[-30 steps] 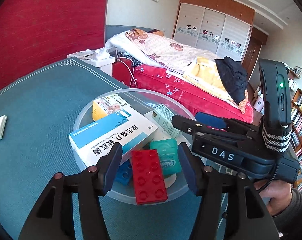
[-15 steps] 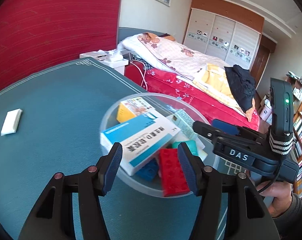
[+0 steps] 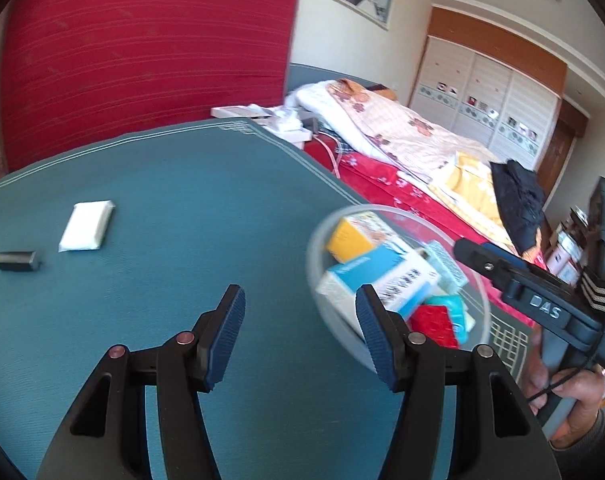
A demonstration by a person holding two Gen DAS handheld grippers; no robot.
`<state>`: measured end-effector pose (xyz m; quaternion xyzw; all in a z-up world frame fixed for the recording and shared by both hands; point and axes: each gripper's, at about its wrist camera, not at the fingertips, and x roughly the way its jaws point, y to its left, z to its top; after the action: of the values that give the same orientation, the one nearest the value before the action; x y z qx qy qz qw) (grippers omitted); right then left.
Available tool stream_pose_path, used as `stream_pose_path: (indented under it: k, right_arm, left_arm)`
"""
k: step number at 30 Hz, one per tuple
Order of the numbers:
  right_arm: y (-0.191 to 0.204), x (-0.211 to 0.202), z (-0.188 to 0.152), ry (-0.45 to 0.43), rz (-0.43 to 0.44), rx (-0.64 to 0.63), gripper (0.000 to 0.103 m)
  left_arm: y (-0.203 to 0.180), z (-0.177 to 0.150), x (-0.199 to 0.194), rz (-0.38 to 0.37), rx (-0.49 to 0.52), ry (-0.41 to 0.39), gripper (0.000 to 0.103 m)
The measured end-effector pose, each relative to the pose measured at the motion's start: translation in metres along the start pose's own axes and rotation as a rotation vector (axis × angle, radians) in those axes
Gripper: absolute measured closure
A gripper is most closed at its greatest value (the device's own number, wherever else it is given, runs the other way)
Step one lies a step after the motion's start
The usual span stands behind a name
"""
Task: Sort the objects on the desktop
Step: 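Open both tools and move them back over the table objects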
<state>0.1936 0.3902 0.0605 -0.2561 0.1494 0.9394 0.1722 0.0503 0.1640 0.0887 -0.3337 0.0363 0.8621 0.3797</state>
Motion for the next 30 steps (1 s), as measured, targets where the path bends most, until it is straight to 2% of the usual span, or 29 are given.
stream_pose_path:
  k: [7, 13, 20, 23, 30]
  right_arm:
    - [0.046, 0.005, 0.004, -0.019, 0.06, -0.08, 0.031]
    - [0.092, 0.013, -0.002, -0.002, 0.143, -0.153, 0.029]
    - [0.143, 0.033, -0.019, 0.051, 0.228, -0.241, 0.025]
    - [0.155, 0.046, -0.024, 0.085, 0.251, -0.255, 0.025]
    - [0.171, 0.071, -0.032, 0.153, 0.273, -0.244, 0.025]
  left_arm:
    - [0.044, 0.002, -0.01, 0.071, -0.096, -0.015, 0.042]
    - [0.091, -0.003, -0.018, 0.13, -0.226, -0.025, 0.042]
    - [0.149, -0.016, -0.024, 0.229, -0.404, -0.01, 0.042]
    - [0.17, -0.022, -0.027, 0.27, -0.461, -0.008, 0.042]
    - [0.205, -0.028, -0.028, 0.309, -0.565, 0.005, 0.041]
